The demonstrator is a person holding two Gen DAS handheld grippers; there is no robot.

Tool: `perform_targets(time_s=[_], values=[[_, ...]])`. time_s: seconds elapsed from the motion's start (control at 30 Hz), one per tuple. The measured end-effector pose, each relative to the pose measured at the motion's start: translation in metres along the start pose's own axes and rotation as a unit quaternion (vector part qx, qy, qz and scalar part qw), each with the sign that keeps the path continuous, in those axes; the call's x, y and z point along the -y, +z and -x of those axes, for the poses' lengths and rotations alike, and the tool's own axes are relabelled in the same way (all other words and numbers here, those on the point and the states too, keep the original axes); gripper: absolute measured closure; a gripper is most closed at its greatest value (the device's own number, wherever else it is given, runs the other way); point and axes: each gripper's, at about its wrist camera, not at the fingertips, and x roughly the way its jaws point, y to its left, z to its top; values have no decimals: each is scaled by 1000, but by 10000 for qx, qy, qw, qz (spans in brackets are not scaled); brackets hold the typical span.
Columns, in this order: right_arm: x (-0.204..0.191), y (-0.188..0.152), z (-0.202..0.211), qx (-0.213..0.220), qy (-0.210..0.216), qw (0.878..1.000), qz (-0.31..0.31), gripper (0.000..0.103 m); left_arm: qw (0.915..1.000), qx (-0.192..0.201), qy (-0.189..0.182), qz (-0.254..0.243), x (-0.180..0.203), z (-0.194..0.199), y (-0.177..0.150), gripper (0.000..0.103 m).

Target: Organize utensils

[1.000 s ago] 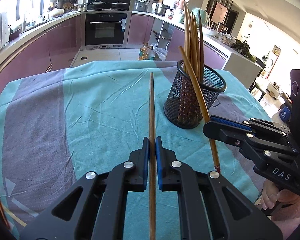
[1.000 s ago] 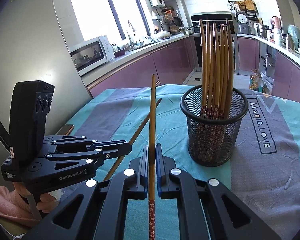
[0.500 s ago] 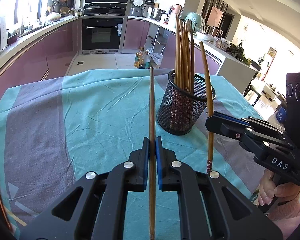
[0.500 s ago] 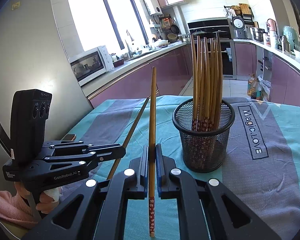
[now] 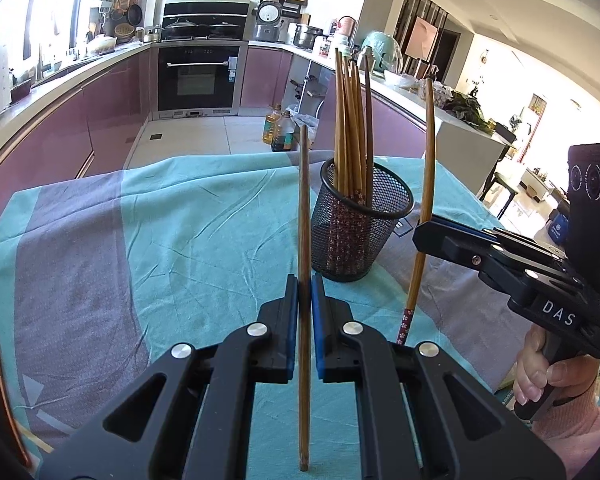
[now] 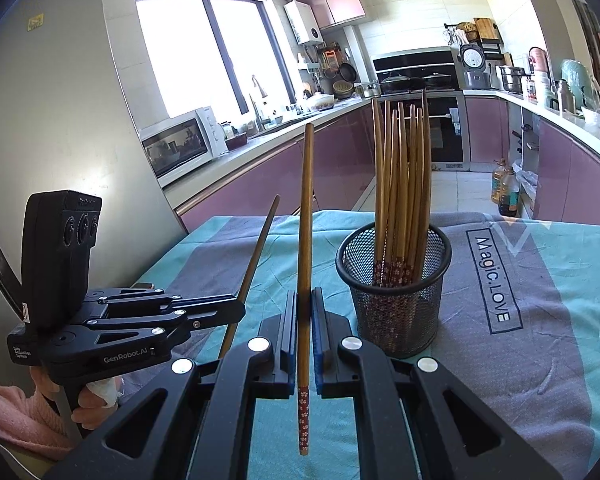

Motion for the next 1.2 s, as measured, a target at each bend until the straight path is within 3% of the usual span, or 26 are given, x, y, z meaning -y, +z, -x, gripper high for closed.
perform_targets(time_s=[1.2], values=[[6, 16, 15, 304, -66, 9995, 75, 97, 9994, 275, -124, -138, 8, 19, 14, 96]])
